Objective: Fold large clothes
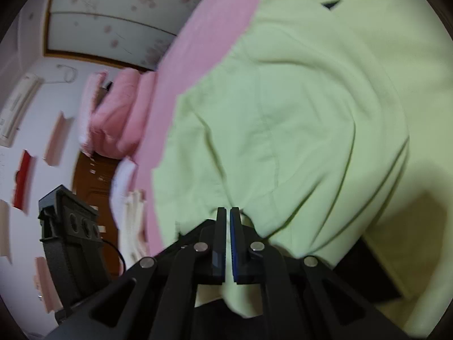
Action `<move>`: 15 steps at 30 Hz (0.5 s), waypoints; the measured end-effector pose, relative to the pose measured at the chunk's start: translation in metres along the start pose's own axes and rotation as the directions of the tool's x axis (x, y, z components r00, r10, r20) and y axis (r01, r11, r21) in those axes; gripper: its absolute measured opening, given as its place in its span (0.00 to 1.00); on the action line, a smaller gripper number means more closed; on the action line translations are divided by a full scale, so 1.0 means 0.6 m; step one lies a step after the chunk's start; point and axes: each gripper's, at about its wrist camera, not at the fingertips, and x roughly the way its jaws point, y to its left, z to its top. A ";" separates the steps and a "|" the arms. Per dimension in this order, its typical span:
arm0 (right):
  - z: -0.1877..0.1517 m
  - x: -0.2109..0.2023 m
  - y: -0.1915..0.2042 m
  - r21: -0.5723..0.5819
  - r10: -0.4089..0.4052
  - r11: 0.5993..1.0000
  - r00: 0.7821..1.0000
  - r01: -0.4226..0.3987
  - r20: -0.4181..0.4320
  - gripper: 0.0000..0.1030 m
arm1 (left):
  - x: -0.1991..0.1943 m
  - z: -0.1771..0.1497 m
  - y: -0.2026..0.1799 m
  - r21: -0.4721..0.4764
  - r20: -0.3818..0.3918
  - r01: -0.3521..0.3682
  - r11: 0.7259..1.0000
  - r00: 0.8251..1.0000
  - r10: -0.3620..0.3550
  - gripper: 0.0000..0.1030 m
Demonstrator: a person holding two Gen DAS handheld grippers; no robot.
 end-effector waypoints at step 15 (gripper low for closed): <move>0.103 -0.065 0.010 -0.216 -0.098 0.968 0.986 0.126 0.135 0.00 | -0.072 0.050 0.085 0.003 0.179 0.041 0.999 0.983 -0.040 0.03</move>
